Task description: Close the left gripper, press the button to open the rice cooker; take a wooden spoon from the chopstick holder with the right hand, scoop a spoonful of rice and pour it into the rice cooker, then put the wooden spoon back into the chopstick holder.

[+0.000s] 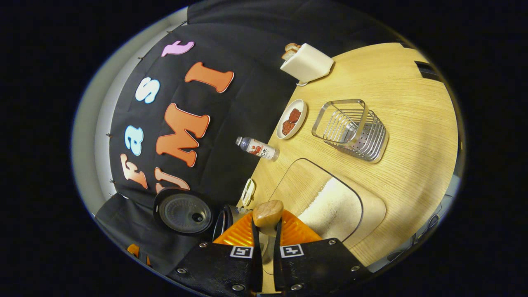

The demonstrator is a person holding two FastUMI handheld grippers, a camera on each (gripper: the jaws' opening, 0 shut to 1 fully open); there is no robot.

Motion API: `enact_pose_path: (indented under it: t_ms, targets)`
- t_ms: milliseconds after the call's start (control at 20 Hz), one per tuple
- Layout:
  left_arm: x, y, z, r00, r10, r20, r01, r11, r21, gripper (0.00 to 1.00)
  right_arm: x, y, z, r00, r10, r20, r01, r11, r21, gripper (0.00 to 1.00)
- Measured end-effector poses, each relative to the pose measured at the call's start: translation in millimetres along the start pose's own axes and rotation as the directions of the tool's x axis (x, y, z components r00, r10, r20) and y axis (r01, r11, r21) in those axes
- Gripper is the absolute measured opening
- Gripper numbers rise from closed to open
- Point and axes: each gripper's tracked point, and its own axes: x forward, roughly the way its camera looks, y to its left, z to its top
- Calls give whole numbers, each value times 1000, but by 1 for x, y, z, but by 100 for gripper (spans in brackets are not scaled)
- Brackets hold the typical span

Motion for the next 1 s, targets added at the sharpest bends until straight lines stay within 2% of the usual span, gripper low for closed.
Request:
enact_pose_path:
  t_ms: [250, 400, 650, 700, 750, 950, 1000]
  targets:
    - [-6, -2, 7, 1000, -2, 22, 2, 1000, -2, 95, -15, -3, 30, 998, 7, 57, -16, 988, 156, 9]
    - [-10, -3, 8, 1000, -1, 28, 2, 1000, -6, 98, -25, 0, 41, 997, 10, 78, -25, 981, 194, 10]
    - [-20, -5, 9, 999, -2, 33, 3, 1000, -11, 95, -35, 13, 53, 995, 27, 94, -51, 964, 261, 9]
    - [-21, -5, 10, 999, -3, 33, 3, 1000, -12, 98, -37, 18, 54, 995, 30, 94, -54, 962, 267, 9]
    - [-22, -6, 8, 999, -4, 32, 4, 1000, -12, 95, -38, 21, 55, 995, 34, 92, -58, 960, 272, 9]
    - [-26, -5, 5, 1000, 0, 16, 0, 1000, -16, 95, -43, 34, 62, 995, 38, 98, -67, 948, 313, 9]
    - [-27, -6, 6, 1000, -6, 14, 6, 1000, -22, 98, -43, 38, 63, 994, 39, 100, -69, 945, 321, 10]
